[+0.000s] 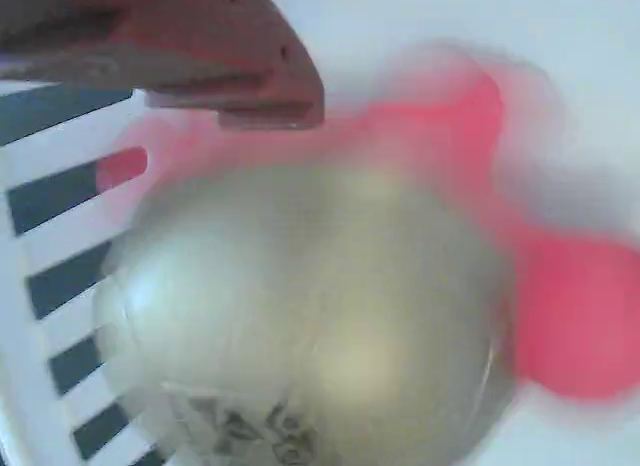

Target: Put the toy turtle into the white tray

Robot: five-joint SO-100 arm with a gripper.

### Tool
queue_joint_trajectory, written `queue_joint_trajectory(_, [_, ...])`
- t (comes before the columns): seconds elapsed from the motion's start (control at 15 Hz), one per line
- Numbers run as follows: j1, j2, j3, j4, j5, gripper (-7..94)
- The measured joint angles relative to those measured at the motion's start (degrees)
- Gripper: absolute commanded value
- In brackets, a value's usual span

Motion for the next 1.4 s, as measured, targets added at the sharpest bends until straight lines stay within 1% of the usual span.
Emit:
queue_joint_trajectory(0.27, [-1.0, 0.0, -0.1, 0.0, 0.0, 55])
queue_joint_trajectory(0.33, [-1.1, 0.0, -0.1, 0.0, 0.0, 51])
queue_joint_trajectory(0.4, [-1.1, 0.0, -0.6, 0.0, 0.0, 18])
queue_joint_trajectory(0.47, [-1.0, 0.4, -0.9, 0.0, 0.0, 0])
queue_joint_trajectory(0.67, [-0.4, 6.0, -0.7, -0.1, -1.5, 0])
queue_joint_trajectory(0.8, [-0.5, 14.4, 4.0, -2.4, -2.1, 0])
queue_joint_trajectory(0.93, [0.6, 27.3, 14.6, -7.7, -3.0, 0])
queue_joint_trajectory(1.07, [1.7, 40.9, 24.6, -10.1, -4.7, 0])
queue_joint_trajectory(1.27, [6.3, 59.9, 42.0, -14.0, -7.4, 0])
queue_joint_trajectory(1.4, [9.8, 72.7, 59.7, -21.0, -10.2, 0])
